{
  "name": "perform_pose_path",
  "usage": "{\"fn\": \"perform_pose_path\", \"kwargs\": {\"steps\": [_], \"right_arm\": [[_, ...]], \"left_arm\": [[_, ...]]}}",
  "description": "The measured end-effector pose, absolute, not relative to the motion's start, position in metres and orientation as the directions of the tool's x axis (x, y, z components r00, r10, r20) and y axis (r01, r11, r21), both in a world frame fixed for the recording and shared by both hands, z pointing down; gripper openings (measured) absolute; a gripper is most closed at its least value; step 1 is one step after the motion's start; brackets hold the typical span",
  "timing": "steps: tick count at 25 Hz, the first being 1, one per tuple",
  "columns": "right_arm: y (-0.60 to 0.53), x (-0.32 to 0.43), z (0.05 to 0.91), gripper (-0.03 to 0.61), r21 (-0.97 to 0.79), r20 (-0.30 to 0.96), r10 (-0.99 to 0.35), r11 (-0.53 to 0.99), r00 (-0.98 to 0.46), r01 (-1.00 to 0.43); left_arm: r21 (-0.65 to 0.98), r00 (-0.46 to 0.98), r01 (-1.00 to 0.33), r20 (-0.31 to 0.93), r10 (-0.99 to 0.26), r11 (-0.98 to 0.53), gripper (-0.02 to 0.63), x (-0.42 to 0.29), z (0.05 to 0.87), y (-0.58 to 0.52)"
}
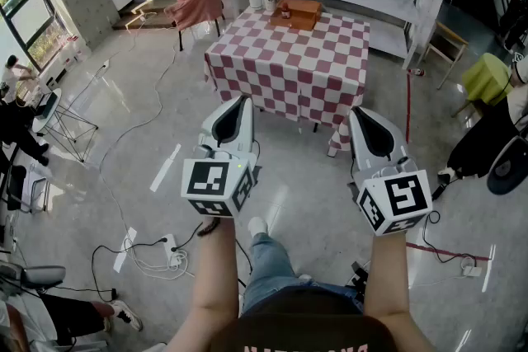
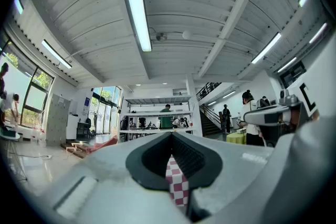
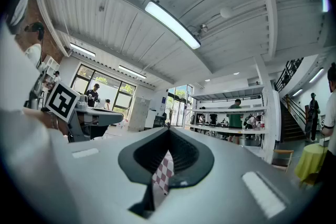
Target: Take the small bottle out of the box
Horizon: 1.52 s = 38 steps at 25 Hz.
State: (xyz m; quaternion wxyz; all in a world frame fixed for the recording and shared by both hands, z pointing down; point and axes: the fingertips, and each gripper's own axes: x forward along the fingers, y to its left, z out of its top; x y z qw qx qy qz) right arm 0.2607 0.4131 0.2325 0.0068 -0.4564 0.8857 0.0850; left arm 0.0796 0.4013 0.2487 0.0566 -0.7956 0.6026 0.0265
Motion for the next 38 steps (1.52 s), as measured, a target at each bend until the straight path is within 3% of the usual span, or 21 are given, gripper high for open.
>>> {"fn": "perform_pose_path", "kwargs": {"steps": [16,38], "right_arm": [[0.289,0.208,0.256,-0.001,0.129,-0.028,-0.825,0.557,-0.565,-0.820],[0.108,0.084,0.258,0.000,0.139,-0.017,-0.859,0.504,-0.511,-0.852]], "left_arm": [[-0.014,0.308,-0.951,-0.071,-0.949,-0.307,-0.014,0.026,0.275,0.266],[0.018,0.352,-0.936,-0.040,-0.935,-0.353,-0.014,-0.102,0.288,0.076]]}}
